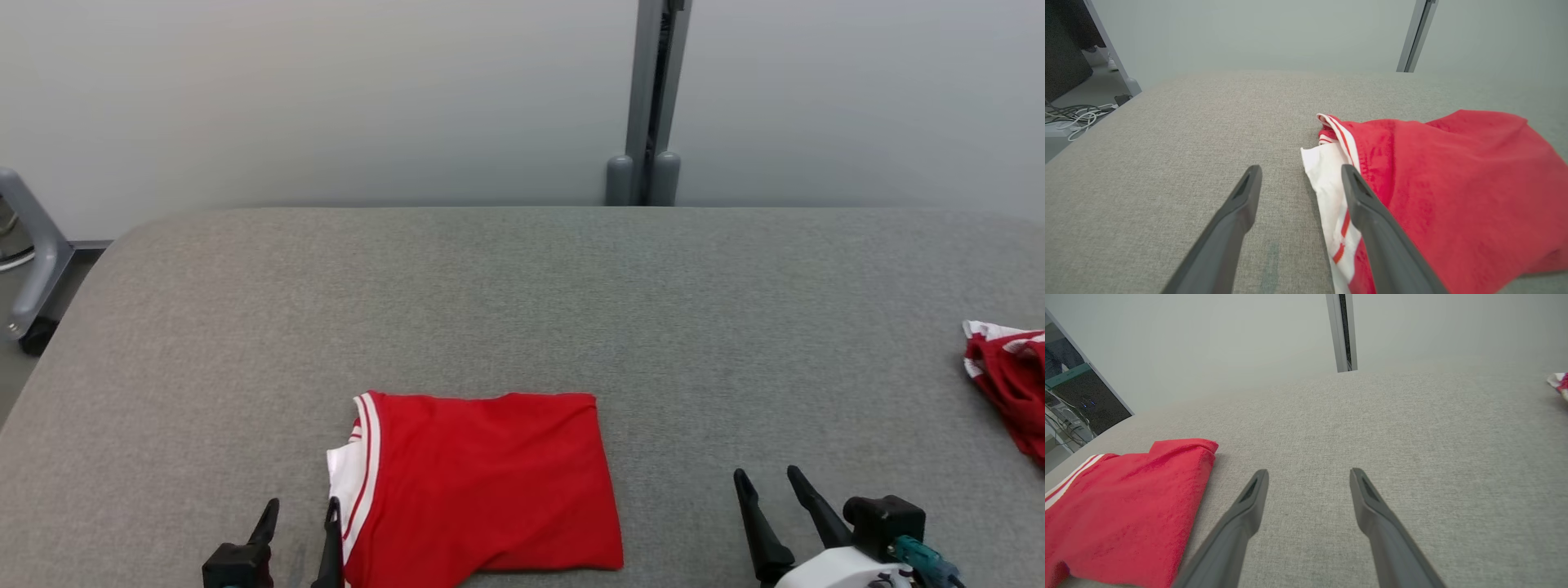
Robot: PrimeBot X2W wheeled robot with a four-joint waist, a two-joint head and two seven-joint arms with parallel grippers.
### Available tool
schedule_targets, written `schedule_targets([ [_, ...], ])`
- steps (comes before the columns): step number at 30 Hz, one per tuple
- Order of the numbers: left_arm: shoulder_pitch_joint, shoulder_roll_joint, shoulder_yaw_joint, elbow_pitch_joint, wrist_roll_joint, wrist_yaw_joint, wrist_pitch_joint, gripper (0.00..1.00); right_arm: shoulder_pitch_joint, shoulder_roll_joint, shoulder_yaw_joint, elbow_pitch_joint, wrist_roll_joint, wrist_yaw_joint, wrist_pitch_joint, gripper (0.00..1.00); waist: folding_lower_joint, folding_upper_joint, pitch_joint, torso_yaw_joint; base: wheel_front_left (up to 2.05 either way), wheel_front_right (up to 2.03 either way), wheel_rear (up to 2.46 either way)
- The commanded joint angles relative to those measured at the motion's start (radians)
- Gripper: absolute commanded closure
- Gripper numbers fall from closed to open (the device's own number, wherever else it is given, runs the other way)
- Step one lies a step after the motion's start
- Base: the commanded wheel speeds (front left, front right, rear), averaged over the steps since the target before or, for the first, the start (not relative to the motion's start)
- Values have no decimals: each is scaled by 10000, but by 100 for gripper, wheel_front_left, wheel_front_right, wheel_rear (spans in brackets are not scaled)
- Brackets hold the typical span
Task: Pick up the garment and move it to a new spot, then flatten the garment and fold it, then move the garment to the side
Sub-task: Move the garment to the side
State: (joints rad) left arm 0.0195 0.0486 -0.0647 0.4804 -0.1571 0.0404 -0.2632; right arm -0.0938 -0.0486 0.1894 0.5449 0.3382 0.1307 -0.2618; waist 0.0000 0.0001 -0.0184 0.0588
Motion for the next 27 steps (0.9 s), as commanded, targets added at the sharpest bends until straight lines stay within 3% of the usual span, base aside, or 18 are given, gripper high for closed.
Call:
schedule_targets([
  [1,-209,45,-93,5,45,-47,-15,0,-137,-53,135,46,95,0,-39,0,0,-1,112,349,0,0,0],
  [12,-569,50,-988,196,232,-316,-15,0,-974,-65,1898,835,1249,0,-39,0,0,-1,573,2462,0,0,0],
  [19,-558,40,-893,207,299,-415,-13,0,-1636,-61,2259,2301,1650,0,-39,3,0,-1,681,3106,0,0,0],
  [20,-559,37,-881,201,296,-420,-15,0,-1689,-64,2294,2496,1685,0,-39,54,0,-1,684,3123,0,0,0],
  [21,-573,37,-871,190,267,-431,-15,0,-1760,-65,2333,2666,1727,0,-30,82,0,-1,687,3123,0,0,0],
  [22,-590,37,-853,180,228,-416,-15,0,-1807,-62,2390,2761,1783,0,-18,100,0,-1,683,3091,0,0,0],
  [27,-439,39,-805,92,180,-394,-15,0,-1979,-90,2310,2789,1979,-2,-19,100,0,-1,560,2193,0,0,0],
])
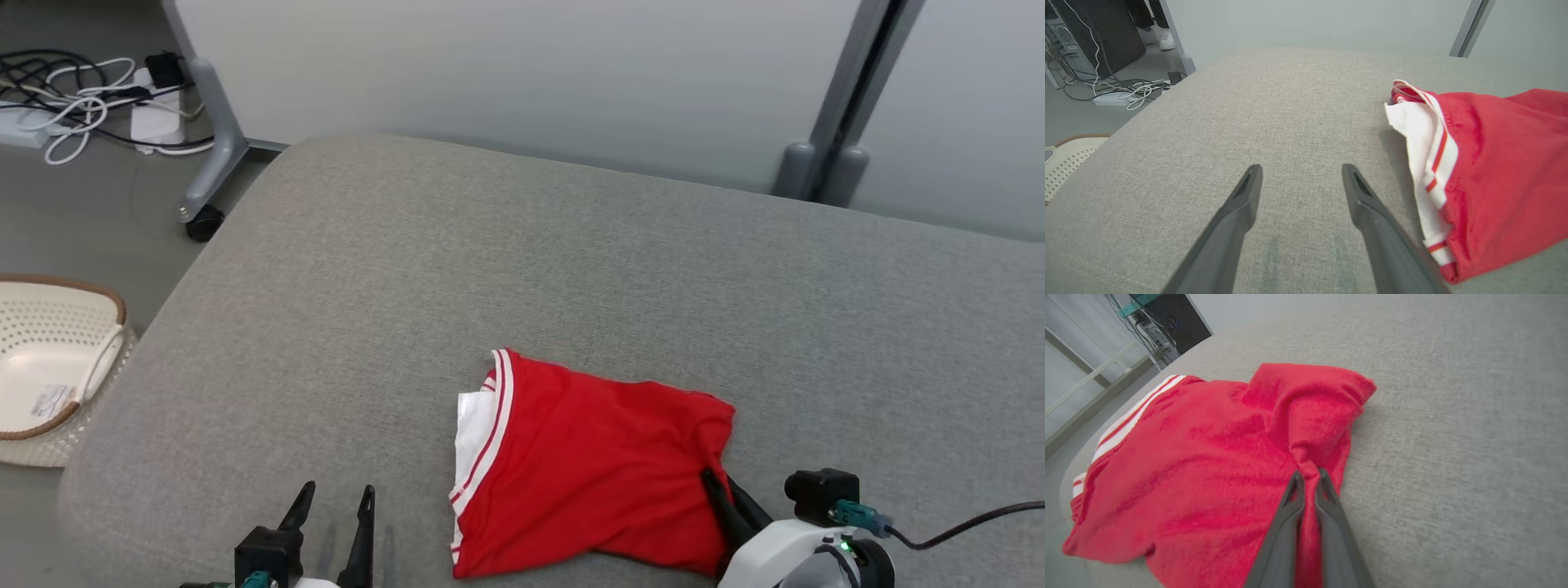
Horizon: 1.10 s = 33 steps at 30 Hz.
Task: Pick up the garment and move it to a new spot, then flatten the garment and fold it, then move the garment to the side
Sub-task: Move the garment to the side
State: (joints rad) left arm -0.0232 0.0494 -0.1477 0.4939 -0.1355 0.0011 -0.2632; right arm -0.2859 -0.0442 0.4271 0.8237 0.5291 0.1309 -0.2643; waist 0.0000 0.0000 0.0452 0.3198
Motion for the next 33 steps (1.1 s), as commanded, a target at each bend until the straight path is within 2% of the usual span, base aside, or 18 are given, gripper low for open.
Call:
schedule_targets([
  [1,21,33,40,-50,-51,-14,-13,0,-65,-131,-149,-69,30,-5,4,100,0,0,-108,-676,0,0,0],
  [6,-9,30,-63,-87,-184,-32,-15,0,116,-125,-377,-153,-236,-4,4,100,0,0,-232,-2265,0,0,0],
  [7,-9,30,-63,-87,-184,-32,-15,0,116,-125,-377,-153,-236,-4,4,100,0,0,-232,-2265,0,0,0],
  [16,-405,31,-629,-96,-604,108,-13,0,234,-116,-698,-234,-790,-4,4,100,0,0,-124,-5262,0,0,0],
  [20,-593,37,-876,-88,-702,177,-13,0,219,-109,-567,-332,-895,-4,4,100,0,0,-3,-6228,0,0,0],
  [26,-761,45,-1147,-49,-629,151,-15,0,107,-106,-452,-527,-909,-4,4,100,0,0,213,-7036,0,0,0],
  [33,-1000,40,-1247,-57,-458,97,-15,0,-452,-100,-667,-824,-1470,-4,4,100,0,0,667,-7061,0,0,0],
])
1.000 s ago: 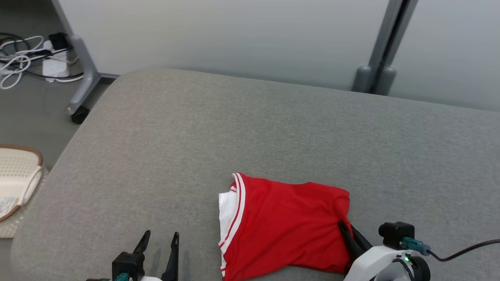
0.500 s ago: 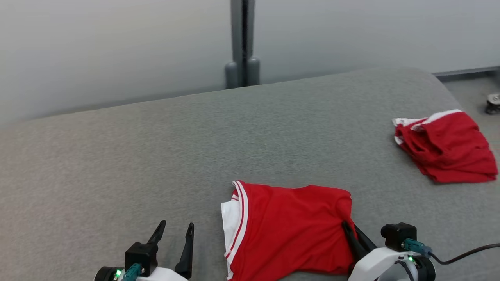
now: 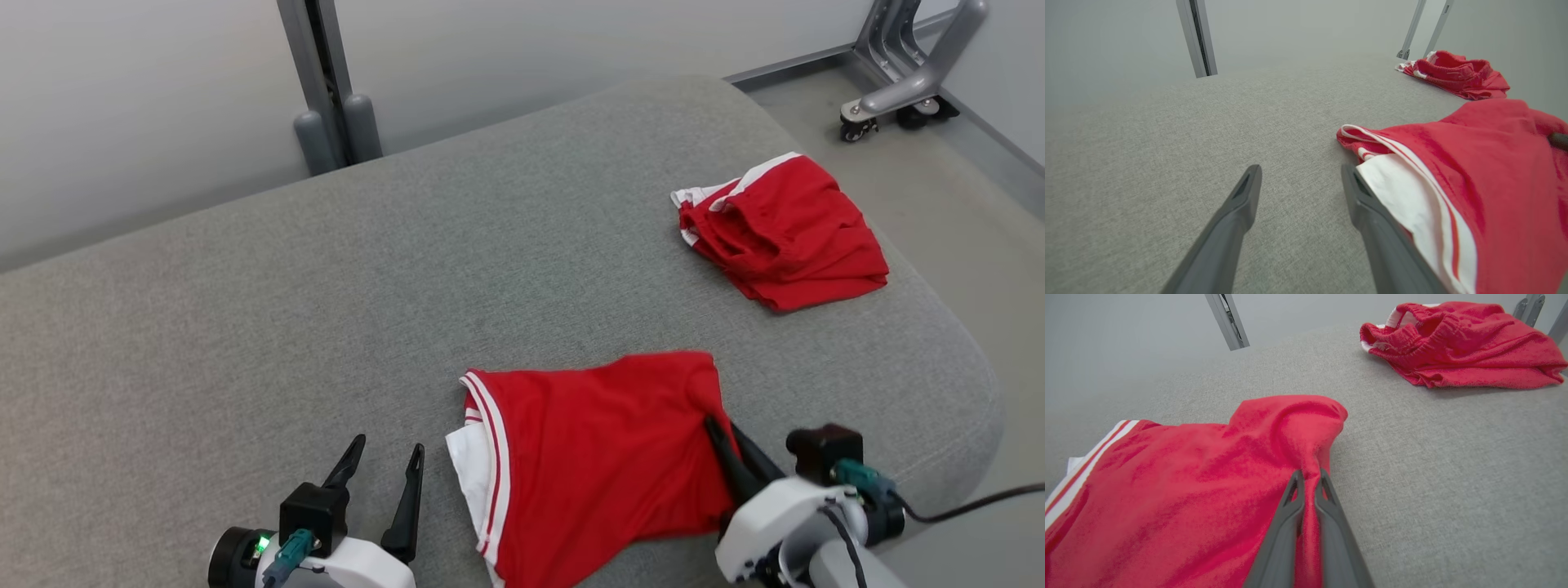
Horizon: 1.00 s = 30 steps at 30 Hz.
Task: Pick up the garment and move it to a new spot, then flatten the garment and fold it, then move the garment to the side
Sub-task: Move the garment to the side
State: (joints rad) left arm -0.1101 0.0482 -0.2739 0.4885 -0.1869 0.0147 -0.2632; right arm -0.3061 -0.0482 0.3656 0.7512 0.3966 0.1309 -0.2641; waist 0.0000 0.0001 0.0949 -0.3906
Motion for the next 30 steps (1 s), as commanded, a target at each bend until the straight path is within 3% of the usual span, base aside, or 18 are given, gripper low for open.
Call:
schedule_targets([
  [1,-181,53,24,-2,108,-51,-15,0,-402,-62,-89,-123,-261,-4,2,100,0,-1,239,115,0,0,0],
  [5,-334,50,80,-48,311,-144,-15,0,-1381,-69,-676,34,-1009,-4,2,100,0,-1,558,547,0,0,0],
  [10,-565,50,174,-127,624,-294,-15,0,-2671,-404,-2361,508,-2184,-4,2,100,0,-1,991,1293,0,0,0],
  [18,-731,51,420,-226,1003,-423,-15,0,-3761,-2032,-5418,1367,-4245,-4,2,100,0,-1,1369,2254,0,0,0],
  [19,-731,51,420,-226,1003,-423,-15,0,-3761,-2032,-5418,1367,-4245,-4,2,100,0,-1,1369,2254,0,0,0],
  [24,-835,51,523,-249,1136,-497,-15,0,-4009,-2784,-7694,2073,-5712,-4,2,100,0,-1,1462,2586,0,0,0],
  [25,-851,48,530,-239,1169,-518,-15,0,-4027,-2863,-8103,2091,-6004,-4,1,62,0,-1,1462,2642,0,0,0],
  [26,-854,49,570,-231,1180,-501,-15,0,-4018,-2842,-8524,2128,-6277,-4,1,0,0,-1,1464,2685,0,0,0],
  [30,-850,48,700,-247,1162,-446,-15,0,-4052,-2328,-9424,1659,-7032,-4,4,0,0,-1,1449,2772,0,0,0],
])
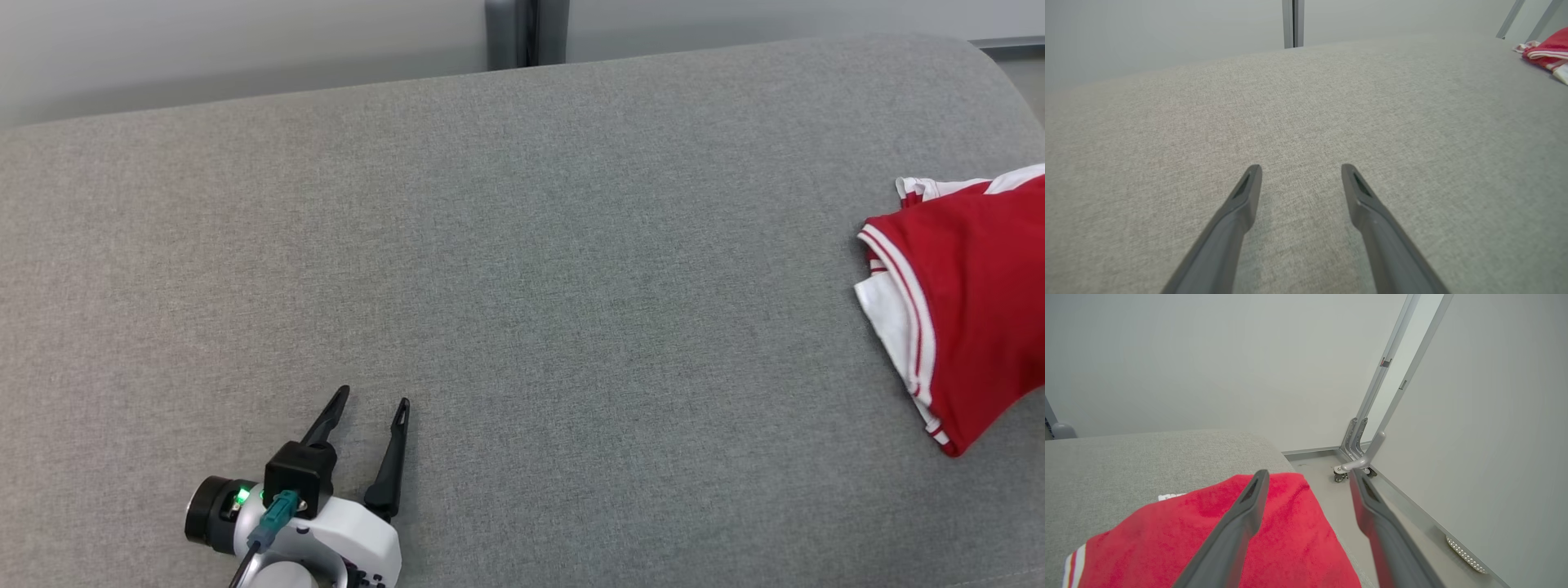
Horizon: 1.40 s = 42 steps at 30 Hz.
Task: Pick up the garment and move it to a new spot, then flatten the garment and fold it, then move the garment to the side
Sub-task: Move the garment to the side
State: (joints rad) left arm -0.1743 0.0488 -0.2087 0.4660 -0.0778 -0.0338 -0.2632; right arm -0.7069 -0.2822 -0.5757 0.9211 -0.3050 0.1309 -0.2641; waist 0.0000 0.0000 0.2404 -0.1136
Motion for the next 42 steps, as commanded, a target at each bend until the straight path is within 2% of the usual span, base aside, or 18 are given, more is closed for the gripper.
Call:
schedule_targets([
  [1,-191,44,87,-15,63,55,-15,0,14,161,-62,-217,-38,-4,4,0,0,0,-24,10,0,0,0],
  [4,-105,48,252,-25,-2,124,-15,0,288,883,254,-890,170,-4,4,0,0,0,-141,43,0,0,0],
  [7,-15,39,421,-61,41,200,-15,0,693,1509,1030,-1759,657,-5,4,0,0,0,-305,94,0,0,0],
  [13,270,43,927,7,-127,352,-15,0,2152,2189,2898,-3018,2094,-4,4,0,0,0,-827,319,0,0,0],
  [20,570,45,1187,120,-366,465,-15,0,3718,2278,4769,-3274,3673,-4,4,0,0,0,-1467,821,0,0,0],
  [26,909,35,1602,436,-450,635,-15,0,4706,2276,5590,-3246,4089,-4,2,0,0,0,-1984,1270,0,0,0],
  [42,1307,36,2128,180,-961,643,-15,0,5486,2277,6032,-4055,4422,-4,2,0,0,0,-2521,1405,0,0,0],
])
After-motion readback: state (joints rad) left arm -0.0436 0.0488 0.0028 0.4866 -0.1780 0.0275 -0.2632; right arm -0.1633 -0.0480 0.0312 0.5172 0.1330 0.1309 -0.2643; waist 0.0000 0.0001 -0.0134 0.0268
